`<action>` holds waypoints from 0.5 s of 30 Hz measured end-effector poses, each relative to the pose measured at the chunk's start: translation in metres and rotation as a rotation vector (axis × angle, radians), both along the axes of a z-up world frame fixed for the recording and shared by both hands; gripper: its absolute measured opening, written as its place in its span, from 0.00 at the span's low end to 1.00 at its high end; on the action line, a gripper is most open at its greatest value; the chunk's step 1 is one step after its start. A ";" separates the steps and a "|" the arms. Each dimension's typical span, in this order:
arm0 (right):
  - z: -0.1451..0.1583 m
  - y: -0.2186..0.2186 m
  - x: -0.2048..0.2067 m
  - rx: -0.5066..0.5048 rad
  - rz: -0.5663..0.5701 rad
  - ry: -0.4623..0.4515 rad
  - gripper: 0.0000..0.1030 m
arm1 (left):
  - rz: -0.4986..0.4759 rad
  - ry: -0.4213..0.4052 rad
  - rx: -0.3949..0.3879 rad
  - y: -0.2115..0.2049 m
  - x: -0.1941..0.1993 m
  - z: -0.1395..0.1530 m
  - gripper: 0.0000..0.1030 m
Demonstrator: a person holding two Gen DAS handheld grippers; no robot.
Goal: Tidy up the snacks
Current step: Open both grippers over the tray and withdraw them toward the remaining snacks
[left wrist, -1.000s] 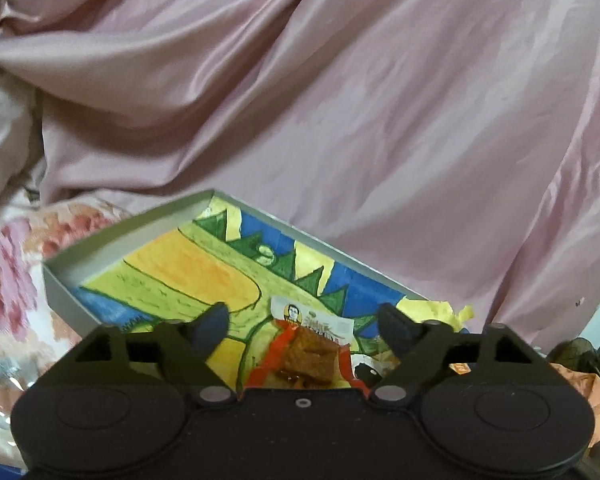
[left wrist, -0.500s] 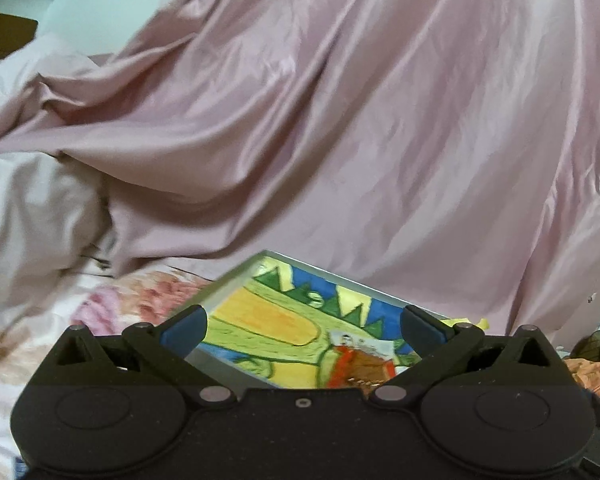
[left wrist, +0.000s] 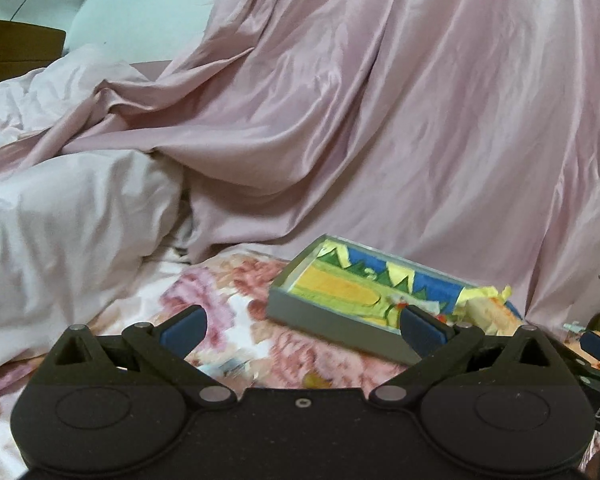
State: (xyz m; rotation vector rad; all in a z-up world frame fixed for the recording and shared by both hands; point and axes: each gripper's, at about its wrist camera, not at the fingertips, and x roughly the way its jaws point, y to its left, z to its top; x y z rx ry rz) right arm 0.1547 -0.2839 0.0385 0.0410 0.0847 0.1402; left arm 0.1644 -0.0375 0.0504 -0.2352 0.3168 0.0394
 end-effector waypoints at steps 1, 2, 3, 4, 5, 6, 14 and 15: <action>-0.001 0.003 -0.004 -0.001 0.005 0.010 1.00 | 0.000 0.004 0.002 0.003 -0.004 -0.002 0.99; -0.002 0.005 -0.009 0.000 0.009 0.021 1.00 | 0.000 0.009 0.004 0.006 -0.010 -0.005 0.99; -0.003 0.007 -0.013 0.001 0.016 0.032 1.00 | -0.001 0.014 0.006 0.009 -0.014 -0.007 0.99; -0.004 0.010 -0.018 0.002 0.024 0.044 1.00 | -0.002 0.021 0.008 0.011 -0.018 -0.010 0.99; -0.005 0.013 -0.023 0.001 0.031 0.056 1.00 | -0.004 0.030 0.012 0.014 -0.023 -0.014 0.99; -0.006 0.016 -0.028 -0.003 0.039 0.069 1.00 | -0.004 0.038 0.015 0.017 -0.027 -0.017 0.99; -0.021 0.050 -0.061 -0.042 0.107 0.218 1.00 | -0.016 0.108 0.050 0.038 -0.058 -0.040 0.99; -0.023 0.053 -0.063 -0.046 0.111 0.237 1.00 | -0.018 0.119 0.058 0.040 -0.061 -0.042 0.99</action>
